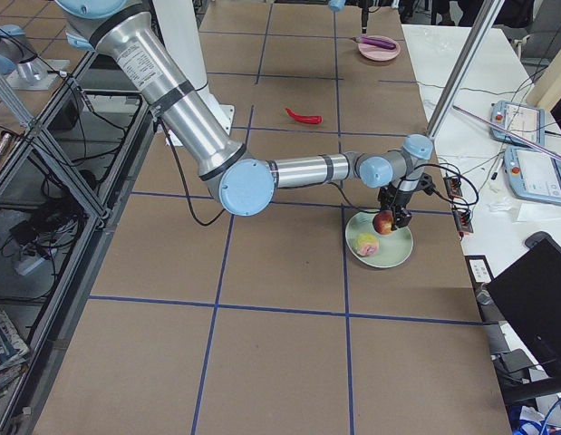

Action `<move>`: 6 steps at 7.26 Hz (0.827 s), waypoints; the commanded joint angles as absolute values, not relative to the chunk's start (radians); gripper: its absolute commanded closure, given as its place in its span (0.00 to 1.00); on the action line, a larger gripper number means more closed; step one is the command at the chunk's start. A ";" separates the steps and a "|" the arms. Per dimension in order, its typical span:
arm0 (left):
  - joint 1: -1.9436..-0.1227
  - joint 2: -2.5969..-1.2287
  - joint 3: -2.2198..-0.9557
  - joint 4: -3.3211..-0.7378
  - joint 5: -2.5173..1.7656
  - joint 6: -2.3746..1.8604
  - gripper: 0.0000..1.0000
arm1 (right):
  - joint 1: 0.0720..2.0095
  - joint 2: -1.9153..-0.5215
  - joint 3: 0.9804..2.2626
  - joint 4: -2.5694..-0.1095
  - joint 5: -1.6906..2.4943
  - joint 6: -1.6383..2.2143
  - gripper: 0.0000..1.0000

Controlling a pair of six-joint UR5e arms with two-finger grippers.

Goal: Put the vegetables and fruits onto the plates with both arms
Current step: 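Carry the pomegranate to the green plate and open the right gripper, then raise the right gripper away while the left gripper moves toward the chili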

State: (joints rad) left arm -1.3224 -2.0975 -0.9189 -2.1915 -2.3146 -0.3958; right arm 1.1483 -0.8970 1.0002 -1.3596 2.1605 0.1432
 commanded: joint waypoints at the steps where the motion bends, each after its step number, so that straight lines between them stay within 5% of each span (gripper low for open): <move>1: -1.322 -2.067 -0.995 -2.195 -2.312 -0.394 0.00 | 1.205 -0.896 1.020 -1.368 2.169 0.202 0.00; 3: -1.309 -2.056 -1.087 -2.191 -2.315 -0.391 0.00 | 1.303 -0.900 1.026 -1.396 2.231 0.186 0.00; 6: -1.130 -2.049 -1.192 -2.183 -2.310 -0.472 0.00 | 1.449 -1.064 1.230 -1.544 2.260 0.046 0.00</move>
State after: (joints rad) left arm -1.2025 -2.0455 -1.1564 -2.1858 -2.3125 -0.4137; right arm 1.3840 -0.9923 1.1444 -1.4843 2.2538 0.0912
